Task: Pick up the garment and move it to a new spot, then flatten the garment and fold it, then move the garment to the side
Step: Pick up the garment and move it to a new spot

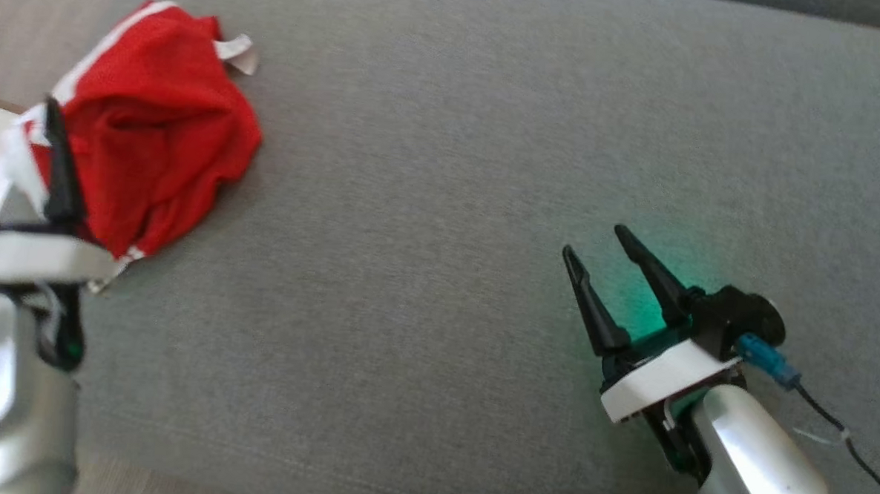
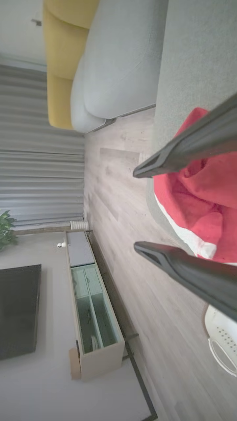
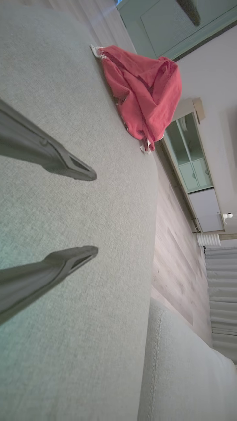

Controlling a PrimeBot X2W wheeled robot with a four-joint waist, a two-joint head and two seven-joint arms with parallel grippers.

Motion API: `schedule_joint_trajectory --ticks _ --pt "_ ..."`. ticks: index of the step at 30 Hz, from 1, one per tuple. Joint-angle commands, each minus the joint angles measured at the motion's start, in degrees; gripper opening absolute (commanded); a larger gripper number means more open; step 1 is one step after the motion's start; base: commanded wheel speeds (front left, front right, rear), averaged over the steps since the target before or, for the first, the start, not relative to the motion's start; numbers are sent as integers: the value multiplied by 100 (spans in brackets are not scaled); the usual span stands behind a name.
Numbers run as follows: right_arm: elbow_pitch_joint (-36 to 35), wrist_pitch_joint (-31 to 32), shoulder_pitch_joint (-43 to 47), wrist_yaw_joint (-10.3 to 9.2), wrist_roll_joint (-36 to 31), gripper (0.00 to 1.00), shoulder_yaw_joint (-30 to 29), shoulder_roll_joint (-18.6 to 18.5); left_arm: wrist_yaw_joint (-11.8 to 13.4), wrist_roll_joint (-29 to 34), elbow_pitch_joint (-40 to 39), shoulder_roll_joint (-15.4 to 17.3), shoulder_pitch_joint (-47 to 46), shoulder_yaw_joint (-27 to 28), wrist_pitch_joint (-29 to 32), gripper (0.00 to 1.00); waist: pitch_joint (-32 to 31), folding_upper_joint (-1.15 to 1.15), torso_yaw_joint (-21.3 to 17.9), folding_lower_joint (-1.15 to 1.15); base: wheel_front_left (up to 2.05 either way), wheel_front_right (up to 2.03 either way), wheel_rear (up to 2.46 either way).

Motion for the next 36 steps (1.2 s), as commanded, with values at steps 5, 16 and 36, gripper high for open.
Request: schedule_joint_trajectory --ticks 5,16,36 --pt "-295 -78 -184 -4 72 100 100 -81 -30 -239 484 653 -737 -104 220 100 422 0 -472 -1 0 0 0" --pt "-285 -78 -175 -4 104 100 10 -98 17 -669 1901 1091 -1060 -334 791 100 569 0 -912 -1 0 0 0" --pt "-131 -78 98 -4 341 100 -166 313 -4 -494 933 796 -1400 -974 -157 0 -196 0 -1507 -1 0 0 0"
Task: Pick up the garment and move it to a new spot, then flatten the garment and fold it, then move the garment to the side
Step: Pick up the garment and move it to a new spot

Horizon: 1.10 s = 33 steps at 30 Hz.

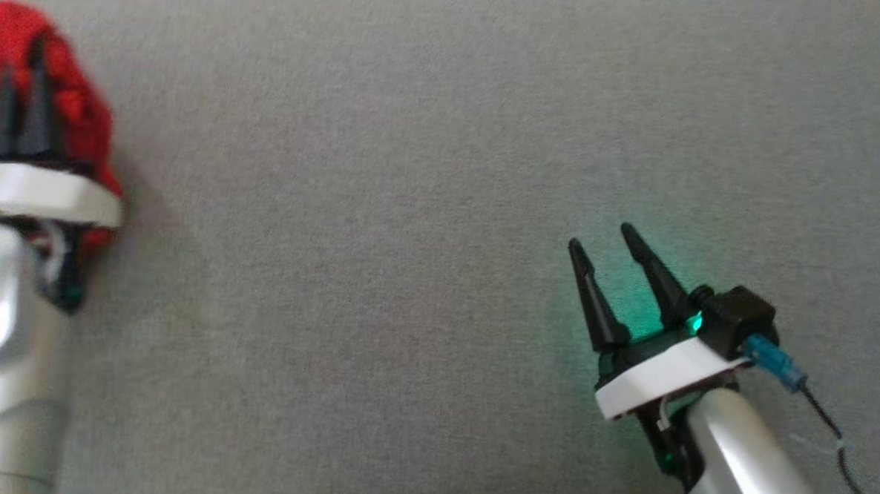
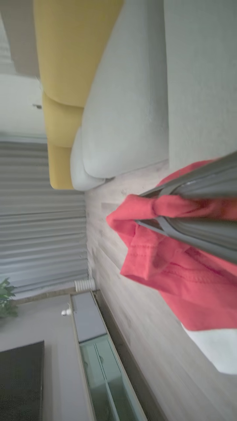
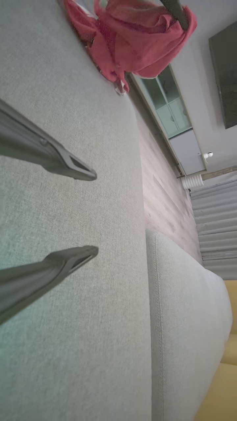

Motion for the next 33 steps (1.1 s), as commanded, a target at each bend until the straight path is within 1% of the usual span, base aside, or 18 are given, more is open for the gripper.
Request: schedule_joint_trajectory --ticks 1,6,7,9,10,15,19,20,21,24,26,29,33 --pt "-114 -78 116 -4 73 100 67 118 -9 -17 -315 113 -204 66 -56 0 -170 0 -139 0 0 0 0" --pt "-57 -78 239 -4 245 100 4 224 -30 -159 -848 -479 -175 -535 55 0 -380 0 -401 0 0 0 0" --pt "-32 -78 267 -4 288 100 -21 271 -35 -222 -1000 -716 -160 -848 135 0 -431 0 -535 0 0 0 0" --pt "-9 -78 272 -4 286 100 -6 301 -36 -262 -1116 -942 -136 -1258 267 0 -453 0 -676 0 0 0 0" --pt "0 -78 253 -4 252 100 17 315 -37 -395 -1166 -1165 -164 -1592 338 0 -438 0 -819 0 0 0 0" --pt "-2 -78 221 -4 161 100 43 332 -38 -725 -1056 -1596 -240 -2273 235 0 -424 0 -1120 0 0 0 0" --pt "63 -78 219 -4 165 100 77 371 -25 -904 -740 -1710 -128 -2727 90 0 -499 0 -1329 0 0 0 0" --pt "71 -78 216 -4 167 100 73 382 5 -945 -652 -1718 -77 -2790 50 45 -516 0 -1359 0 0 0 0" --pt "73 -78 210 -4 171 100 60 391 42 -1022 -580 -1723 -5 -2825 14 100 -540 0 -1383 0 0 0 0" --pt "83 -78 244 -4 174 100 -19 406 193 -1180 -480 -1728 278 -2996 -52 100 -630 0 -1370 0 0 0 0" --pt "90 -78 298 -4 161 100 -96 404 347 -1177 -495 -1729 500 -2899 -65 100 -692 0 -1311 0 0 0 0" --pt "79 -78 404 -4 134 100 -266 406 538 -1045 -701 -1695 1043 -2446 -68 100 -792 0 -1180 0 0 0 0" --pt "69 -78 598 -4 78 100 -508 423 711 -663 -1152 -1460 1964 -1744 -69 100 -970 0 -954 0 0 0 0"
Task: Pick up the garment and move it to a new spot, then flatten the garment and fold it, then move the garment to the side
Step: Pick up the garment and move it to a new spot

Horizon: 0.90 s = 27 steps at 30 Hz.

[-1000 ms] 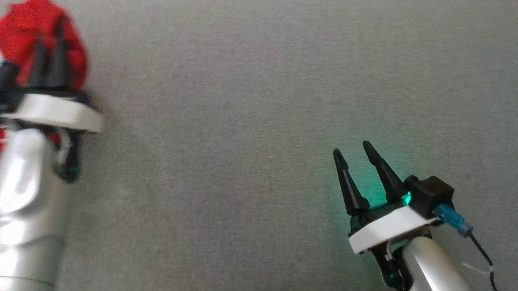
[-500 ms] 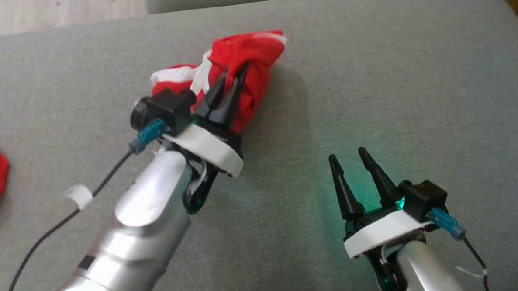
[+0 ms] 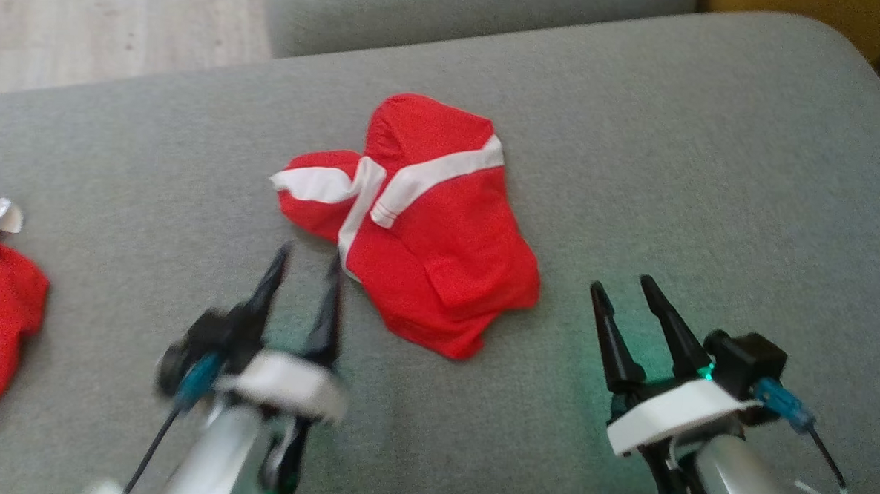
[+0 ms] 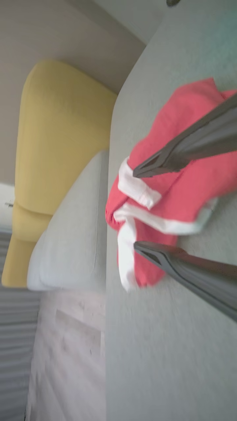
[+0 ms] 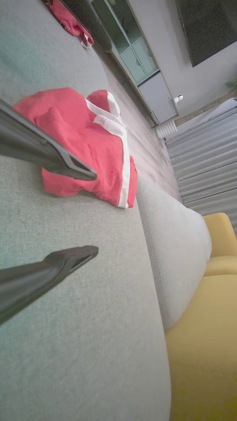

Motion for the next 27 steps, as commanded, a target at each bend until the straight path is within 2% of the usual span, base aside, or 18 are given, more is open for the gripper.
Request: schedule_joint_trajectory --ticks 1,5,9,17,27 --pt "-170 -78 17 -4 -47 100 12 54 57 184 -336 177 217 414 -60 100 -168 0 189 0 0 0 0" --pt "-145 -78 262 -4 -83 100 -197 69 107 574 -853 243 1153 1080 -60 100 -399 0 414 0 0 0 0" --pt "-132 -78 480 -4 -115 100 -354 88 100 885 -1278 155 1950 1651 -60 100 -576 0 571 0 0 0 0" --pt "-71 -78 667 -4 -251 100 -493 89 -50 1249 -1608 -44 2662 2331 -61 100 -720 0 737 0 0 0 0" --pt "-2 -78 786 -4 -327 100 -533 94 -205 1362 -1673 -144 2842 2478 -61 100 -750 0 806 0 0 0 0"
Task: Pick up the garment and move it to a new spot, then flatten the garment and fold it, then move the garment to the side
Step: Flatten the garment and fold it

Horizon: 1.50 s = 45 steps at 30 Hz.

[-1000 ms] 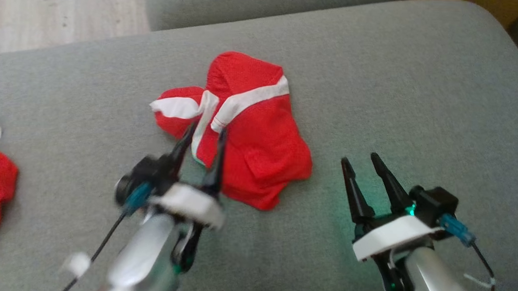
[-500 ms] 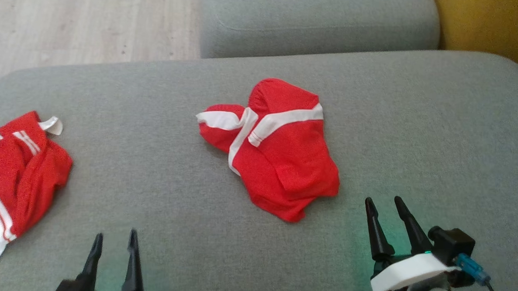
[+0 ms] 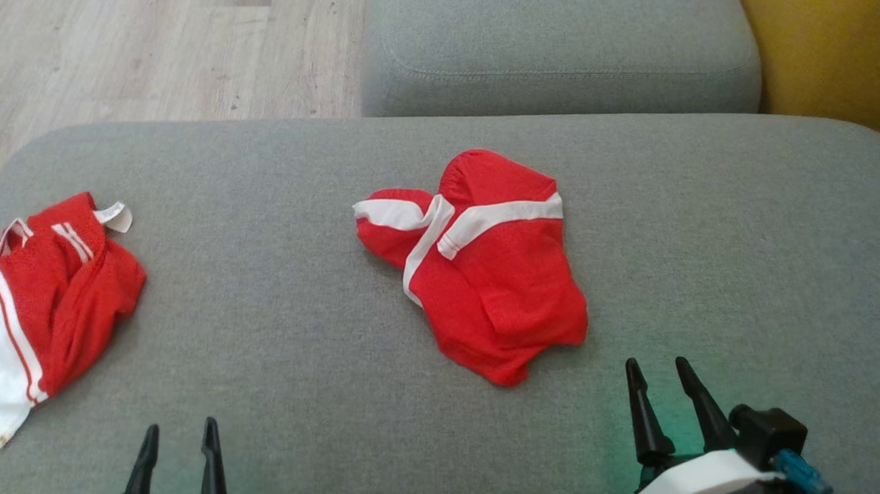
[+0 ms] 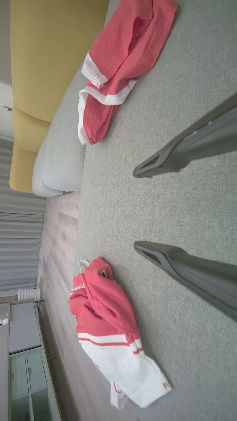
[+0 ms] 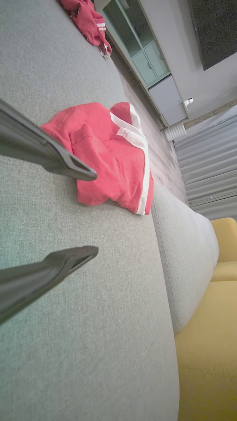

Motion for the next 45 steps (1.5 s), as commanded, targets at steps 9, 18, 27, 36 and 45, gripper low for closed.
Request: schedule_joint_trajectory --ticks 9,18,27,36,45 --pt "98 -78 -1079 -4 9 100 878 10 -4 -192 -98 -17 -469 -343 -61 100 386 0 284 0 0 0 0" --pt "1189 170 -2740 -4 -128 100 1220 27 9 -401 -4 -18 -828 -957 -61 100 862 0 1000 0 0 0 0" --pt "2325 116 -3541 -4 -664 100 665 63 57 -584 8 -18 -988 -1298 -61 100 1186 0 1448 0 0 0 0" --pt "2777 -5 -3793 -4 -1023 31 565 111 100 -704 -4 -18 -1115 -1459 -61 100 1277 0 1485 0 0 0 0" --pt "1747 -75 -3761 -4 -610 0 848 131 79 -702 -16 -18 -1092 -1437 -61 100 1085 0 1309 0 0 0 0"
